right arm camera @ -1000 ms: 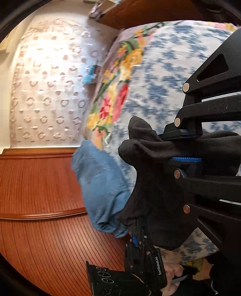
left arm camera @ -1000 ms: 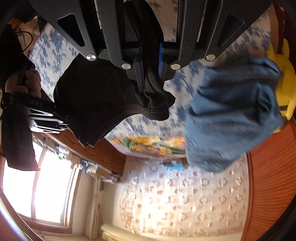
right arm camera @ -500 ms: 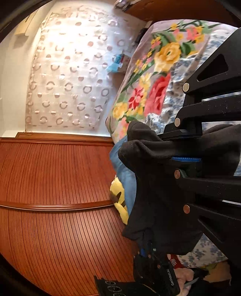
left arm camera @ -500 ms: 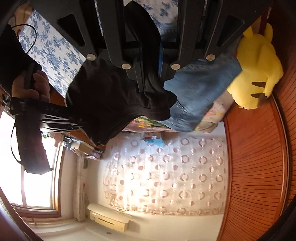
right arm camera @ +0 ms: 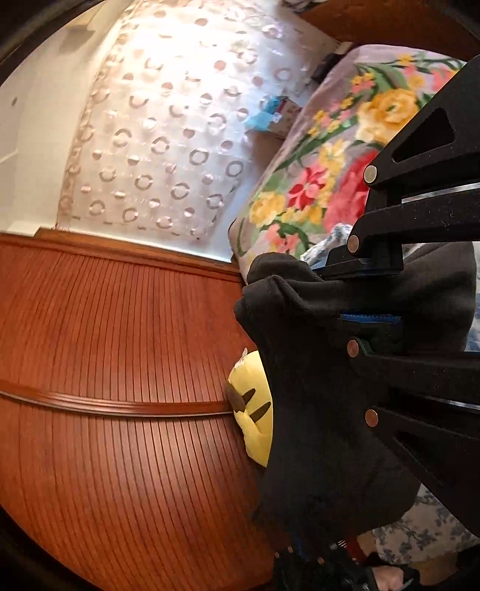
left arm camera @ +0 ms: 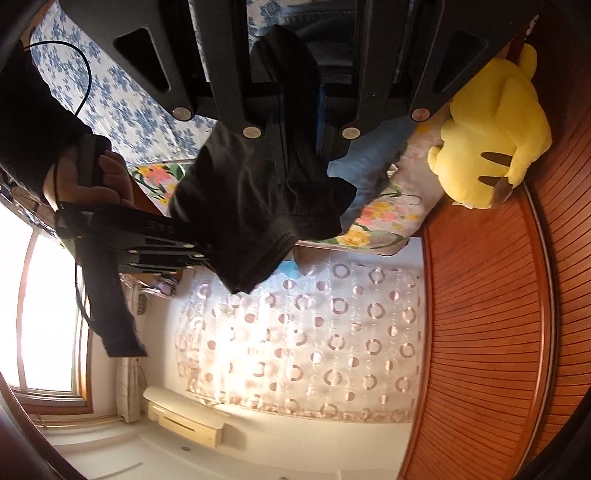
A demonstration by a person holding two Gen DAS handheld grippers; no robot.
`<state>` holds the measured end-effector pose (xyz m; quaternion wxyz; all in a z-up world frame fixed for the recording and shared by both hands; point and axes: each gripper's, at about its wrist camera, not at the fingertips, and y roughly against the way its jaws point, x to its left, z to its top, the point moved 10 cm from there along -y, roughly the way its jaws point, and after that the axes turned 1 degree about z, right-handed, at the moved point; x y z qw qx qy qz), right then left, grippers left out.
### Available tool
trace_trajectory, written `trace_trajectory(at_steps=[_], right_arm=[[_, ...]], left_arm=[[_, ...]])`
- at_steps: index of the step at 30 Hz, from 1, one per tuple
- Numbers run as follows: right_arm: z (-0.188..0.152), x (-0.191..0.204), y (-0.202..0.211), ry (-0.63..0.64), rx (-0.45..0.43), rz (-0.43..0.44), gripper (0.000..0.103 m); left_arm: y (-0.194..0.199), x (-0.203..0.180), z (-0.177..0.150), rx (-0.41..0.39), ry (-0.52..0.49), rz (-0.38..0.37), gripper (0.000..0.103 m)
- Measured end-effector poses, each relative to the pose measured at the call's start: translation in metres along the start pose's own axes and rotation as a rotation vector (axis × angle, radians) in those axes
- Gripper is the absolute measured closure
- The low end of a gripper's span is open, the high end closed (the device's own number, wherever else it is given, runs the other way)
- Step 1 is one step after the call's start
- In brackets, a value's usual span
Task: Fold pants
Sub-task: 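Lift the black pants with both grippers and carry them onto the blue jeans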
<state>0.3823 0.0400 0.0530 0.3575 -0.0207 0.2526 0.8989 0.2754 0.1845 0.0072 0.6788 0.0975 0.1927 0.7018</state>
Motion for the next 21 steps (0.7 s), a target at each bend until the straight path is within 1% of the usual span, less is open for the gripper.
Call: trace_trajectory(at_steps=[3, 7, 8, 9, 10, 13, 14, 15, 17, 20, 21], right_arm=[[0.007, 0.006, -0.022, 0.046, 0.008, 0.005, 0.089], [0.012, 0.008, -0.06, 0.052, 0.048, 0.034, 0.089], [0.012, 0.009, -0.069, 0.049, 0.059, 0.041, 0.087], [0.009, 0.01, -0.078, 0.044, 0.073, 0.041, 0.081], [0.01, 0.01, -0.086, 0.036, 0.086, 0.041, 0.078], [0.005, 0.002, -0.097, -0.008, 0.107, 0.029, 0.066], [0.006, 0.0, -0.097, -0.022, 0.102, 0.033, 0.059], [0.006, -0.004, -0.095, -0.041, 0.092, 0.035, 0.054], [0.005, -0.012, -0.088, -0.078, 0.074, 0.039, 0.054], [-0.002, -0.017, -0.083, -0.111, 0.074, 0.034, 0.054], [-0.006, -0.02, -0.079, -0.123, 0.076, 0.036, 0.054]], left_arm=[[-0.005, 0.011, -0.001, 0.007, 0.021, 0.022, 0.09], [-0.015, 0.028, -0.011, 0.038, 0.048, 0.056, 0.09], [-0.018, 0.035, -0.015, 0.051, 0.051, 0.076, 0.09], [-0.019, 0.039, -0.017, 0.059, 0.052, 0.089, 0.09], [-0.021, 0.043, -0.02, 0.069, 0.056, 0.097, 0.09], [-0.024, 0.051, -0.029, 0.093, 0.077, 0.1, 0.088], [-0.023, 0.053, -0.03, 0.094, 0.08, 0.108, 0.087], [-0.023, 0.055, -0.031, 0.096, 0.081, 0.116, 0.085], [-0.022, 0.057, -0.035, 0.102, 0.084, 0.125, 0.08], [-0.02, 0.054, -0.038, 0.107, 0.071, 0.129, 0.06], [-0.018, 0.053, -0.037, 0.101, 0.067, 0.128, 0.052]])
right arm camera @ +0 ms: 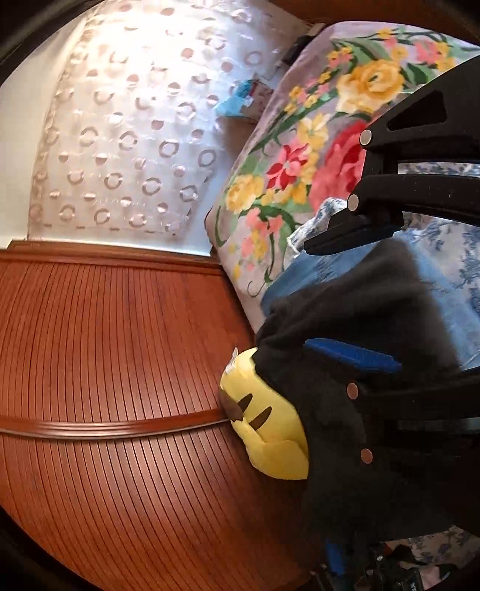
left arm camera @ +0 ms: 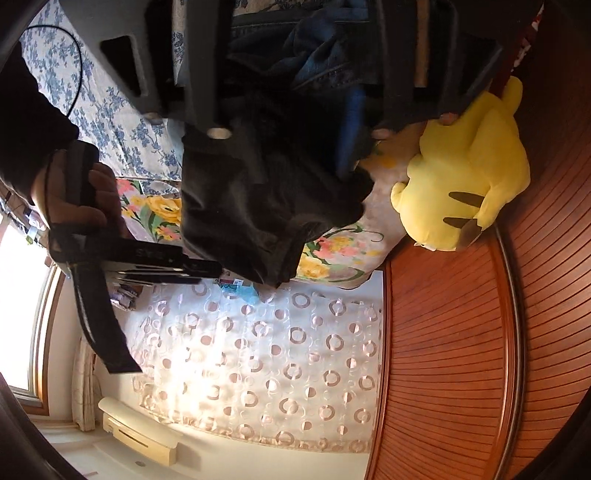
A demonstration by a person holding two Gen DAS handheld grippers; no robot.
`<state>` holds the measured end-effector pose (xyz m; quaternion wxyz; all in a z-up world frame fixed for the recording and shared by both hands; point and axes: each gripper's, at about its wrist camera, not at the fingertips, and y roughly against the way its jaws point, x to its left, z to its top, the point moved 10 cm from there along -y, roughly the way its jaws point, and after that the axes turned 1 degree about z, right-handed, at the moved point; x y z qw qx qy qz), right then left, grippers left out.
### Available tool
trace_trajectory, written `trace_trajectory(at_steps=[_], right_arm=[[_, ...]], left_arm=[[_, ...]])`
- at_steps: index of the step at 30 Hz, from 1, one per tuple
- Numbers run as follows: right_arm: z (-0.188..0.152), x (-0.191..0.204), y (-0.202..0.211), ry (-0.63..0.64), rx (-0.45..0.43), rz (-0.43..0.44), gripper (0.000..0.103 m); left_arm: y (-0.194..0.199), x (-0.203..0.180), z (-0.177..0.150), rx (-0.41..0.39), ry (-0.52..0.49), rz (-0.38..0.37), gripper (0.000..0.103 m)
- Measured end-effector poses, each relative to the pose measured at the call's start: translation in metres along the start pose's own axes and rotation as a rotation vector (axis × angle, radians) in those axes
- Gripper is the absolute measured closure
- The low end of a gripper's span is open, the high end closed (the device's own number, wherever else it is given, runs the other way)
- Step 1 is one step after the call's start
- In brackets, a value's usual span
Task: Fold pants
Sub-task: 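Lift the black pants with both grippers and carry them onto the blue jeans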
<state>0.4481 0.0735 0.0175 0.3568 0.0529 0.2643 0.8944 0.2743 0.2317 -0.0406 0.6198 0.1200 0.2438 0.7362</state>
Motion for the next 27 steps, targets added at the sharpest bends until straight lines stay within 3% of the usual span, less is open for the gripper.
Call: trace_trajectory(at_steps=[4, 6, 9, 19, 27], right_arm=[[-0.015, 0.006, 0.015, -0.033, -0.023, 0.0, 0.054], [-0.02, 0.009, 0.021, -0.046, -0.039, 0.014, 0.065], [-0.026, 0.02, 0.024, -0.049, -0.042, 0.046, 0.072], [-0.041, 0.01, -0.001, -0.057, 0.058, 0.018, 0.072], [-0.043, 0.015, 0.028, -0.09, 0.055, -0.004, 0.072]], left_arm=[[0.009, -0.006, 0.007, -0.029, -0.019, 0.003, 0.042], [0.014, -0.01, 0.013, -0.054, -0.033, -0.004, 0.042], [0.017, -0.019, 0.013, -0.054, -0.048, -0.032, 0.042], [-0.013, -0.024, -0.026, 0.083, -0.085, -0.003, 0.042], [-0.01, -0.025, -0.035, 0.1, -0.091, 0.002, 0.039]])
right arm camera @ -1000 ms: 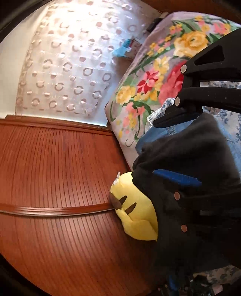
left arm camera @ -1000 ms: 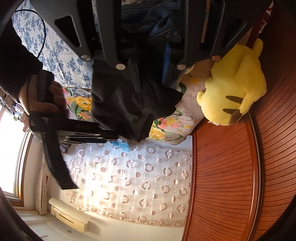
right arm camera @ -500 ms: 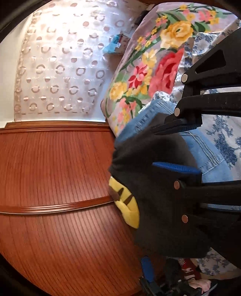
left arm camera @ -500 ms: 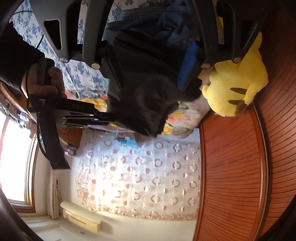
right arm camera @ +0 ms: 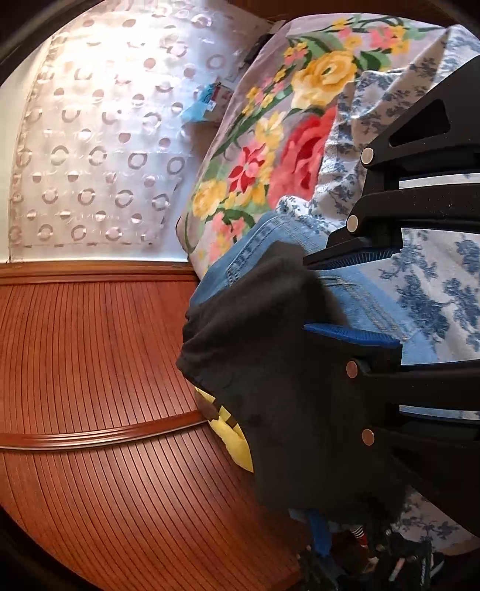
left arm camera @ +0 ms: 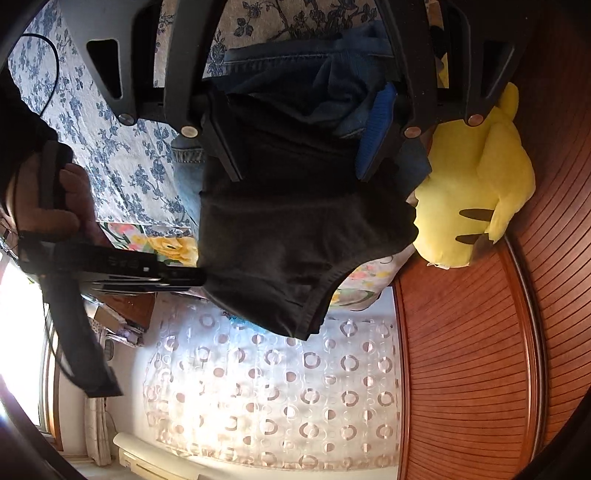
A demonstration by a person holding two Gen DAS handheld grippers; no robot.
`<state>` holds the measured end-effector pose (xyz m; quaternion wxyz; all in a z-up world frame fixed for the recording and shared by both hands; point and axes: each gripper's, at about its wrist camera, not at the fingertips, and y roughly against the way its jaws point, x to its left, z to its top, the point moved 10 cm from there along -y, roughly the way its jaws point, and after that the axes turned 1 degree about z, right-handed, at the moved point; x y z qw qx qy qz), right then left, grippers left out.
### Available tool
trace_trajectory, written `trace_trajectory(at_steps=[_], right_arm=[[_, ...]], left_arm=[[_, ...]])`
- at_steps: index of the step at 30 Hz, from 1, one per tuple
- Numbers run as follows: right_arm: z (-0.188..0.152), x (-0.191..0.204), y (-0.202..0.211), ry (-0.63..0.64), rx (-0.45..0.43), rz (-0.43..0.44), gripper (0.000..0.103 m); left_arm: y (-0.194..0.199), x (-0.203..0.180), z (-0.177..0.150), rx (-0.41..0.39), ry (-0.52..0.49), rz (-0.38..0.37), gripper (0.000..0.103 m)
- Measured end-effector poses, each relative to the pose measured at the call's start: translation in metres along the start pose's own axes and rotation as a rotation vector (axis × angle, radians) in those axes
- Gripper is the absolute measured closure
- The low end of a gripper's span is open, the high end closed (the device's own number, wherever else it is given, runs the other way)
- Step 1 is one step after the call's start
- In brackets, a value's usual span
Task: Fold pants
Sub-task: 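Lift the black pants with both grippers and carry them onto the blue jeans, then open both grippers and release the black pants on the jeans stack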
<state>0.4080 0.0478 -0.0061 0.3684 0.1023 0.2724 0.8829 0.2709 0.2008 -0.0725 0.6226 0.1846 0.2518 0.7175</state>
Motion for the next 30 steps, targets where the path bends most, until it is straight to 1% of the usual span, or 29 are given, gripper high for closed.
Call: trace_trajectory(at_steps=[2, 4, 6, 9, 13, 17, 22, 24, 28, 30], right_arm=[[-0.006, 0.003, 0.009, -0.008, -0.002, -0.009, 0.072], [-0.013, 0.007, 0.019, -0.014, -0.006, -0.017, 0.072], [-0.02, 0.009, 0.026, -0.026, -0.01, -0.022, 0.072], [-0.03, 0.013, 0.036, -0.044, -0.012, -0.031, 0.072], [-0.043, 0.016, 0.05, -0.056, -0.012, -0.048, 0.072], [-0.054, 0.018, 0.066, -0.071, -0.014, -0.06, 0.072], [-0.065, 0.02, 0.083, -0.084, -0.017, -0.078, 0.072], [-0.07, 0.021, 0.091, -0.085, -0.02, -0.098, 0.063], [-0.08, 0.026, 0.111, -0.099, -0.041, -0.133, 0.057], [-0.089, 0.03, 0.121, -0.109, -0.047, -0.15, 0.052]], left_arm=[[0.003, -0.003, -0.001, 0.001, -0.004, -0.004, 0.035], [0.006, -0.006, -0.003, -0.002, -0.007, -0.017, 0.025], [0.009, -0.009, -0.003, -0.006, -0.016, -0.028, 0.024], [0.013, -0.014, -0.004, -0.013, -0.028, -0.039, 0.017], [0.021, -0.023, -0.005, -0.026, -0.033, -0.069, 0.016], [0.031, -0.031, -0.002, -0.056, -0.047, -0.06, 0.016], [0.036, -0.04, -0.003, -0.064, -0.052, -0.059, 0.016], [0.037, -0.046, -0.005, -0.057, -0.063, -0.066, 0.016], [0.038, -0.062, -0.01, -0.043, -0.098, -0.088, 0.016], [0.038, -0.069, -0.013, -0.035, -0.109, -0.094, 0.016]])
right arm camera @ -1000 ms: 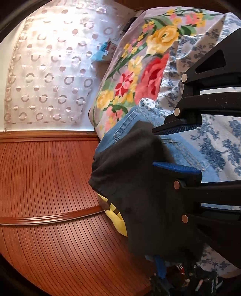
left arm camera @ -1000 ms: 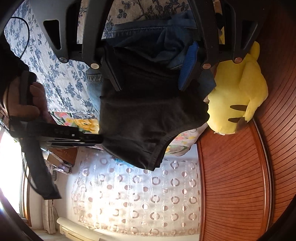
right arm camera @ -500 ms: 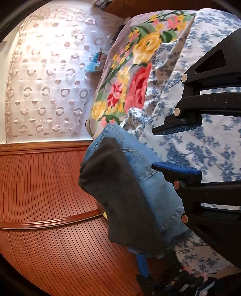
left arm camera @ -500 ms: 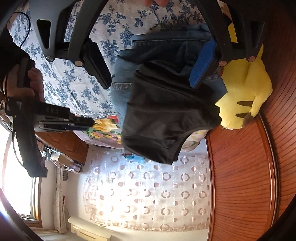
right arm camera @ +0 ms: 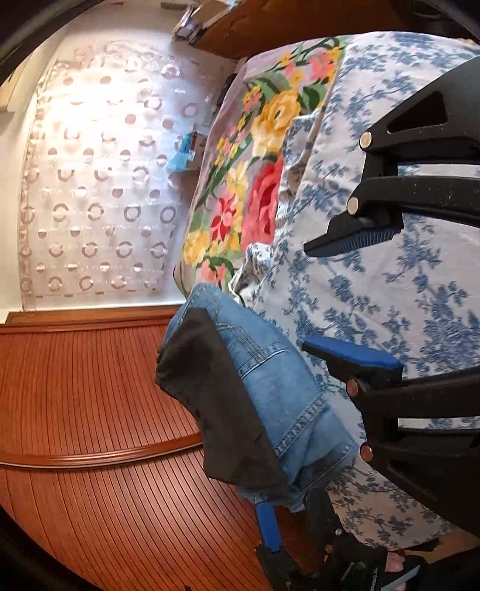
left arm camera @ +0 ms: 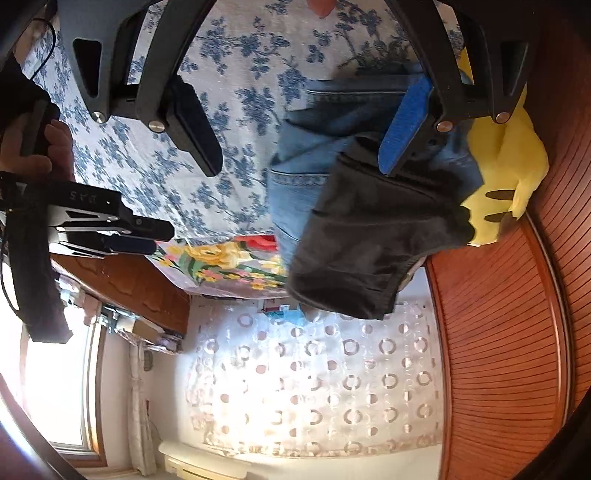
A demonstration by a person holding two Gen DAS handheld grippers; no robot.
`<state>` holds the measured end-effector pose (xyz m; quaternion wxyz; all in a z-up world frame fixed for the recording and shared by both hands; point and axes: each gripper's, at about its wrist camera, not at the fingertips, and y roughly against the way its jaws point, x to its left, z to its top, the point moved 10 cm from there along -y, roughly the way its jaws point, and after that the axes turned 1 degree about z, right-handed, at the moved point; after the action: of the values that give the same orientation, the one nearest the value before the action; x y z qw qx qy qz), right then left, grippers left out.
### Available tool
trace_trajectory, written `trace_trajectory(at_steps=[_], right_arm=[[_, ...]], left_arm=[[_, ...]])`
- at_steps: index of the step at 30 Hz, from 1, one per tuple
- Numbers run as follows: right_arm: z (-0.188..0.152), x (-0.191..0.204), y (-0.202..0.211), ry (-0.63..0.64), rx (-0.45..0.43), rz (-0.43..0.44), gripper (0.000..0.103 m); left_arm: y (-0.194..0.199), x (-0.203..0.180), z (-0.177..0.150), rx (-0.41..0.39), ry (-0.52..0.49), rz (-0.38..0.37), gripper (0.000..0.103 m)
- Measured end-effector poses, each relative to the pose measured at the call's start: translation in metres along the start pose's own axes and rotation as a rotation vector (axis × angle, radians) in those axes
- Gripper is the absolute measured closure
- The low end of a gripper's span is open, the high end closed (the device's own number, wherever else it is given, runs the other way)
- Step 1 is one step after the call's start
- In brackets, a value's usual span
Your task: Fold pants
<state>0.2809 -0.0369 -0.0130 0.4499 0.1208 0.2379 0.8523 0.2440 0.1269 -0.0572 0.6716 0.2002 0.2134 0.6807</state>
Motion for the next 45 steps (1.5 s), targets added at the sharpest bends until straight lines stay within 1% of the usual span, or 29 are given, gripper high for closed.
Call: trace_trajectory(at_steps=[3, 6, 8, 11, 16, 18, 21, 24, 27, 34, 38, 45], right_arm=[[-0.013, 0.002, 0.016, -0.014, -0.008, -0.028, 0.046], [-0.03, 0.006, 0.029, -0.033, -0.002, -0.041, 0.043], [-0.039, 0.006, 0.037, -0.04, 0.001, -0.053, 0.042], [-0.05, 0.006, 0.045, -0.061, 0.009, -0.072, 0.041], [-0.066, 0.006, 0.06, -0.08, 0.013, -0.124, 0.041], [-0.071, 0.007, 0.066, -0.092, 0.015, -0.139, 0.041], [-0.081, 0.008, 0.076, -0.12, 0.017, -0.137, 0.041], [-0.092, 0.008, 0.092, -0.137, 0.013, -0.152, 0.041], [-0.102, 0.009, 0.109, -0.153, 0.01, -0.157, 0.041], [-0.117, 0.004, 0.15, -0.169, -0.009, -0.175, 0.041], [-0.118, 0.003, 0.17, -0.151, -0.029, -0.196, 0.041], [-0.113, 0.002, 0.203, -0.148, -0.091, -0.223, 0.041]], left_arm=[[-0.001, -0.012, -0.004, 0.01, -0.008, -0.014, 0.016], [-0.003, -0.024, -0.01, 0.027, -0.025, -0.018, 0.016], [-0.005, -0.029, -0.015, 0.037, -0.032, -0.013, 0.016], [-0.006, -0.038, -0.023, 0.046, -0.02, -0.049, 0.016], [-0.003, -0.05, -0.037, 0.059, -0.011, -0.058, 0.016], [0.0, -0.055, -0.042, 0.055, -0.01, -0.064, 0.016], [0.006, -0.062, -0.049, 0.061, -0.007, -0.078, 0.016], [0.016, -0.068, -0.056, 0.06, -0.012, -0.075, 0.016], [0.029, -0.076, -0.06, 0.056, -0.012, -0.088, 0.016], [0.056, -0.096, -0.059, 0.033, -0.028, -0.11, 0.016], [0.069, -0.106, -0.051, 0.009, -0.04, -0.109, 0.016], [0.091, -0.115, -0.034, -0.034, -0.039, -0.11, 0.016]])
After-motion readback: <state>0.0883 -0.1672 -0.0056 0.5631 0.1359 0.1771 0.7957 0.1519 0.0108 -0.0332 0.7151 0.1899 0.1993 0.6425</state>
